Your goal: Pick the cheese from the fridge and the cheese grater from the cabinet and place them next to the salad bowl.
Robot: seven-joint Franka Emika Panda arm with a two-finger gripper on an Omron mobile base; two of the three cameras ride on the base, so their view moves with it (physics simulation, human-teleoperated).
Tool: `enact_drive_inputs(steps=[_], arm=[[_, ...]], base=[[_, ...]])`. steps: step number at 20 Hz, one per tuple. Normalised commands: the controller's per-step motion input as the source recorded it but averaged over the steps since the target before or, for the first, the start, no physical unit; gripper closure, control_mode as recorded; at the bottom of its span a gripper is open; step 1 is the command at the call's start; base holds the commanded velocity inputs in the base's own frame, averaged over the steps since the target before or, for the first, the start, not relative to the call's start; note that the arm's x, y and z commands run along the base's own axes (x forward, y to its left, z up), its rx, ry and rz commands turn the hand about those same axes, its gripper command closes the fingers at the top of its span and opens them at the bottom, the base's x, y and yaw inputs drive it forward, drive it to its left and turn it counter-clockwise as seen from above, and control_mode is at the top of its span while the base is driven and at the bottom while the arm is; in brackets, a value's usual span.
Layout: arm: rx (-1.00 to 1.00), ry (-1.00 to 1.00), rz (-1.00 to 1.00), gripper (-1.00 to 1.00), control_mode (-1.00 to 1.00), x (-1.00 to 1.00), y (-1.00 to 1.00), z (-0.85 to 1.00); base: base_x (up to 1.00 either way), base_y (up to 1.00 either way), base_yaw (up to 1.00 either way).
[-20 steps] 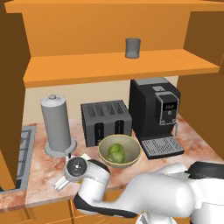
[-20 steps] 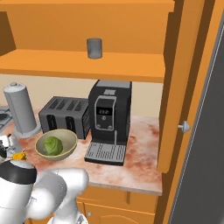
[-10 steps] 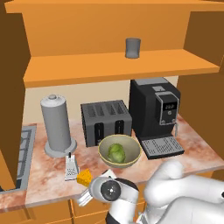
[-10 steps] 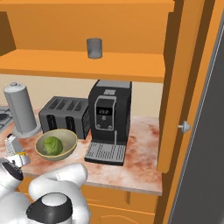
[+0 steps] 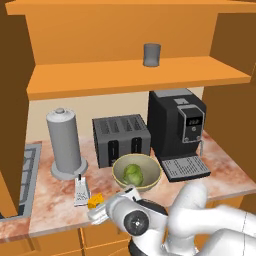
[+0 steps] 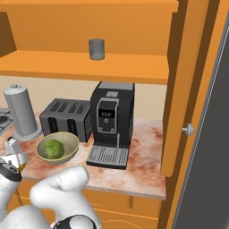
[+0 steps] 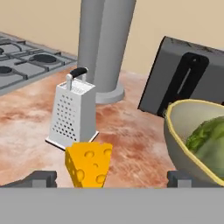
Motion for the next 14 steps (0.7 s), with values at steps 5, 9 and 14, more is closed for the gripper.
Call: enact_drive_inputs(steps=[5,9,14], arm=[[0.00,-0.12,-0.18,-1.00,-1.00,0.01,0.13,1.00],[0.00,-0.17,-0.08,-1.00,-1.00,-0.32,-0.03,1.00],[0.00,-0.07,-0.02,-1.00,-1.00,-0.10,-0.16,1.00]], base=[[0.00,0.00,0.00],[0.00,0.00,0.00],[0.00,0.00,0.00]])
